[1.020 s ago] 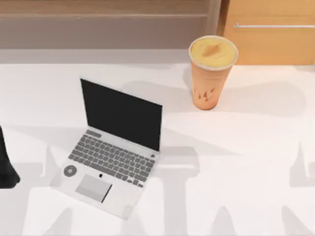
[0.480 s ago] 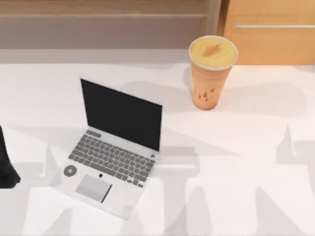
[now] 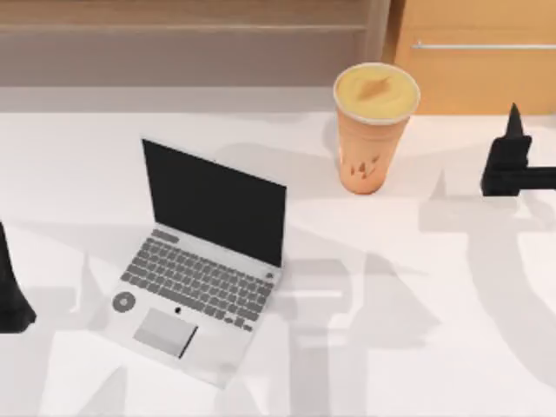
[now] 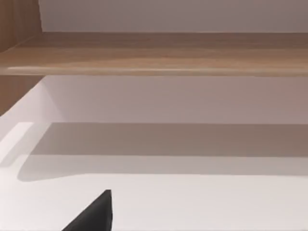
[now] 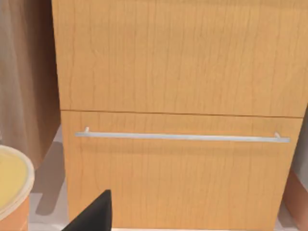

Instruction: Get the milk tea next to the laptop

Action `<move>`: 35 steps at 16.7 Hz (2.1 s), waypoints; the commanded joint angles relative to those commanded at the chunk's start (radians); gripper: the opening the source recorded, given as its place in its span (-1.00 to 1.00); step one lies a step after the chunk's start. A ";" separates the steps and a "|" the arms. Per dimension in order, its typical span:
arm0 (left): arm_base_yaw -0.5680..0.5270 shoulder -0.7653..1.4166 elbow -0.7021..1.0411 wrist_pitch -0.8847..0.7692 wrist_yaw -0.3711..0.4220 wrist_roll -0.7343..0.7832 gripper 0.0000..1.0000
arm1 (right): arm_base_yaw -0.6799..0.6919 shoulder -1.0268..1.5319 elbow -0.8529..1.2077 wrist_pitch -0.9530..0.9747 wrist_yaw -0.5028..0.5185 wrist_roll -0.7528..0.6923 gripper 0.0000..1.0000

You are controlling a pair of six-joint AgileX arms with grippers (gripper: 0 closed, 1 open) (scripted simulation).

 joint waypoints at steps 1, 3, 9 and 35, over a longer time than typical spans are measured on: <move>0.000 0.000 0.000 0.000 0.000 0.000 1.00 | 0.034 0.098 0.030 0.067 0.036 0.000 1.00; 0.000 0.000 0.000 0.000 0.000 0.000 1.00 | 0.102 0.288 0.088 0.197 0.107 0.001 1.00; 0.000 0.000 0.000 0.000 0.000 0.000 1.00 | 0.277 0.761 0.244 0.530 0.284 0.003 1.00; 0.000 0.000 0.000 0.000 0.000 0.000 1.00 | 0.222 1.060 0.595 0.528 0.219 0.004 1.00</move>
